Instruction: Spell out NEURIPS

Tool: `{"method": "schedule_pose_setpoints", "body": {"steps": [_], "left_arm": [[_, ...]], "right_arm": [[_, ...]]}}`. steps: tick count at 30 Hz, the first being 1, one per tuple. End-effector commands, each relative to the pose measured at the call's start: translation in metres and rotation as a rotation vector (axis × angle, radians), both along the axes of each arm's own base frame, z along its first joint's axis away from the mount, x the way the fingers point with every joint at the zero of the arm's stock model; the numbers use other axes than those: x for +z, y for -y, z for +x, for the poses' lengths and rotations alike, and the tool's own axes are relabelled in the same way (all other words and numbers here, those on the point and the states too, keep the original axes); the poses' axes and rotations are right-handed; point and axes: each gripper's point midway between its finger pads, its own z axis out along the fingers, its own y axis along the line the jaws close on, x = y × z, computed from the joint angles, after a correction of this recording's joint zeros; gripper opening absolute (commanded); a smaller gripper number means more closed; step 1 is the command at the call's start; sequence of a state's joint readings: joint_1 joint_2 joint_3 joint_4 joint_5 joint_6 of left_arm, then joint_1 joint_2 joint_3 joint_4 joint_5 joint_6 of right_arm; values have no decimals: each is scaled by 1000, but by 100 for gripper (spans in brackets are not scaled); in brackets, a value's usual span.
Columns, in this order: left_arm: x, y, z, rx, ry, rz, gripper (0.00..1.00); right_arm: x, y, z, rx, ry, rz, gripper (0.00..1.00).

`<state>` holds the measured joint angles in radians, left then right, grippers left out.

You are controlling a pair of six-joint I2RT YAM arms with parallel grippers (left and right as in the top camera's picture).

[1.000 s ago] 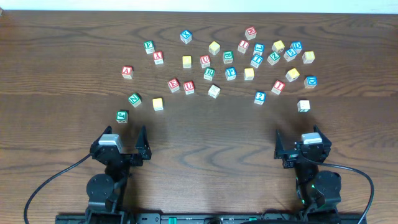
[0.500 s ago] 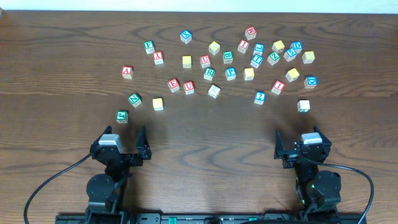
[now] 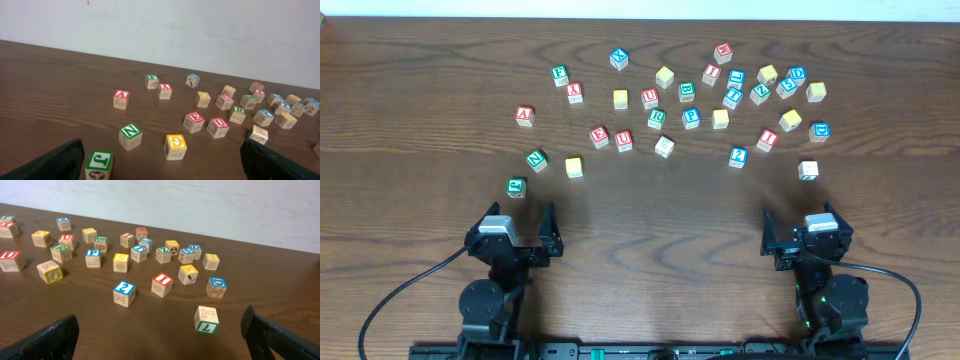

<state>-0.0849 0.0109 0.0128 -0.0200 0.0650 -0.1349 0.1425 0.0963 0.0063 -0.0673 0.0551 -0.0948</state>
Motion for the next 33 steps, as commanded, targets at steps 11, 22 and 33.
{"method": "schedule_pose_setpoints", "body": {"steps": [11, 22, 33], "left_arm": [[-14, 3, -2, -21, -49, -8, 98], [-14, 3, -2, -21, -49, -8, 98], [-14, 1, -2, -6, -48, -6, 98]], "right_arm": [[0, 1, 0, -3, -1, 4, 99], [0, 1, 0, -3, -1, 4, 99], [0, 1, 0, -3, -1, 4, 99]]}}
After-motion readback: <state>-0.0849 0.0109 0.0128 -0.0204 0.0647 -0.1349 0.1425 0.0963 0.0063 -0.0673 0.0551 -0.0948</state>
